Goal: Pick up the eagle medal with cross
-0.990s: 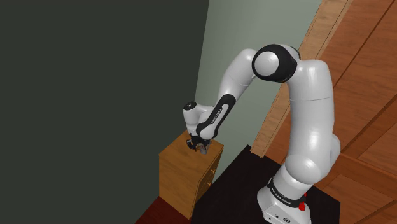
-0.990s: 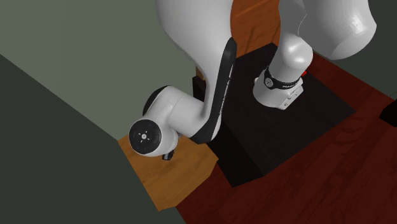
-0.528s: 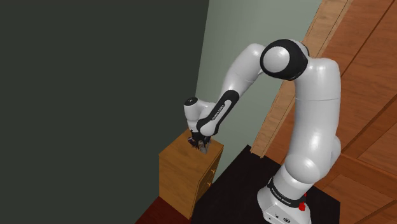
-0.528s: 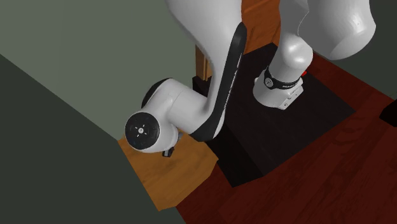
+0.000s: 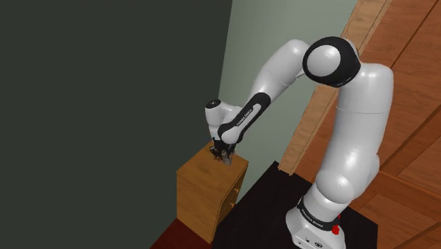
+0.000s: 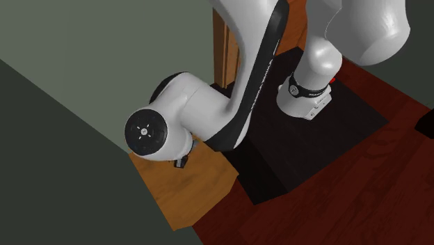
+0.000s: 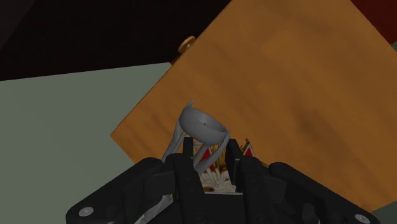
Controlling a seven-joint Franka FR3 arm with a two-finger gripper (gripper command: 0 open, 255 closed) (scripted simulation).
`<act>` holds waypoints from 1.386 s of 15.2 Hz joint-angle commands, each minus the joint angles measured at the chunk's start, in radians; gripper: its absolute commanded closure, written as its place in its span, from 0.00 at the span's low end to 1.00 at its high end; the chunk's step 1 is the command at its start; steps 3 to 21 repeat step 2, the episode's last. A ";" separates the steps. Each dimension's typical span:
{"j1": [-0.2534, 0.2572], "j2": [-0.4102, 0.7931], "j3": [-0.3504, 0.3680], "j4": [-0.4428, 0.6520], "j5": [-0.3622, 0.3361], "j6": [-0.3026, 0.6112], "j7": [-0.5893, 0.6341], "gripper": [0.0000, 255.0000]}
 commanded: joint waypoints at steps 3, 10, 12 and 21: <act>-0.002 -0.017 0.006 -0.005 0.011 -0.011 -0.008 1.00; -0.002 -0.017 0.006 -0.005 0.011 -0.011 -0.008 1.00; -0.002 -0.017 0.006 -0.005 0.011 -0.011 -0.008 1.00; -0.002 -0.017 0.006 -0.005 0.011 -0.011 -0.008 1.00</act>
